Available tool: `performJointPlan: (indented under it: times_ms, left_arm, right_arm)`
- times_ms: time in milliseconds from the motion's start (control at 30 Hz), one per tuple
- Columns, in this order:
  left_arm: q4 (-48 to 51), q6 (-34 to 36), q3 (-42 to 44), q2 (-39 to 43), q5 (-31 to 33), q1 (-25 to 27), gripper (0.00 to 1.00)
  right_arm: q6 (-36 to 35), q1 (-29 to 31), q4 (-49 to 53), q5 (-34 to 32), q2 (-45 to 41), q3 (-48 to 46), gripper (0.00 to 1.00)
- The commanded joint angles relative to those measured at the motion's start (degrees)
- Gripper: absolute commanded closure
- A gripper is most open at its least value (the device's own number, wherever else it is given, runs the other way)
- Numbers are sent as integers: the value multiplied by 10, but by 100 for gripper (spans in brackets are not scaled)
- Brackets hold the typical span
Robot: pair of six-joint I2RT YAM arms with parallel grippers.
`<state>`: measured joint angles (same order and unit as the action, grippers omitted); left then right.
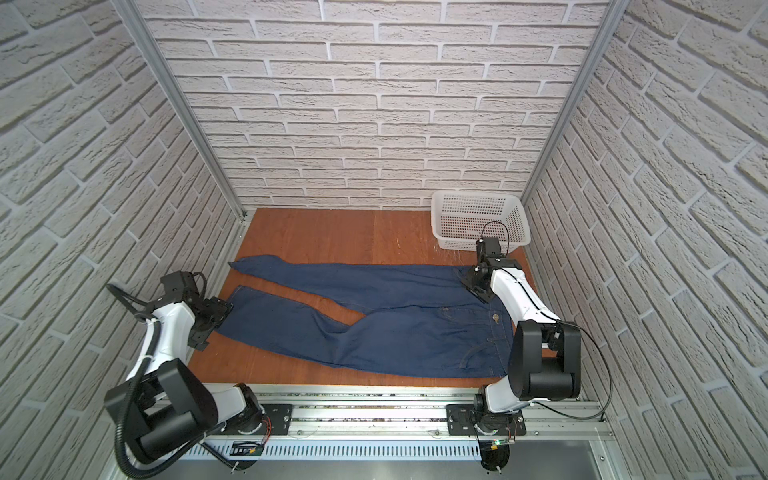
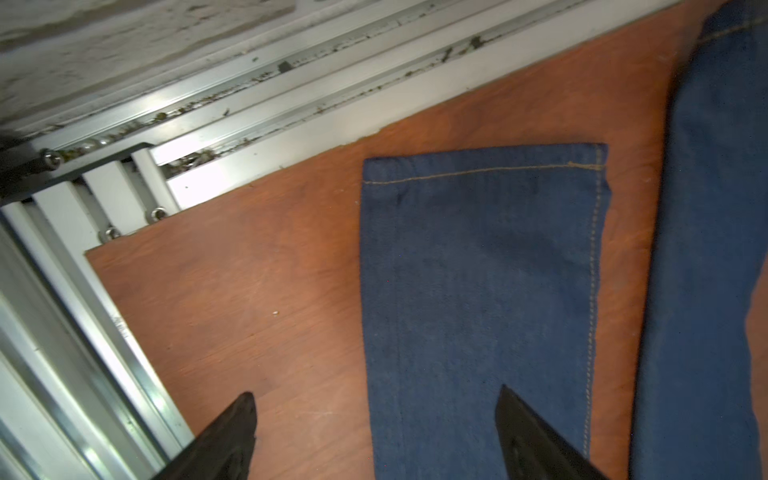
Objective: Fold and stack the trousers
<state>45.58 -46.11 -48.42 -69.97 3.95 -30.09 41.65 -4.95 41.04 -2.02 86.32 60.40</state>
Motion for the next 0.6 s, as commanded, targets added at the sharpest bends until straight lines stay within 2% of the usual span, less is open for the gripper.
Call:
performJointPlan:
  times_ms: [0,133,300,567]
  left_arm:
    - [-11,-10,13,-23,32,-9,12]
    - [-54,-14,8,-87,12,-9,13]
    - [-100,-21,17,-134,22,-9,16]
    - [-177,-35,29,-180,37,17,36]
  right_arm:
    - [-2,9,6,9,-17,-16,50]
    - [-5,14,1,20,-17,-32,51]
    - [-4,20,-5,34,-18,-41,51]
    - [-14,29,1,39,-20,-29,51]
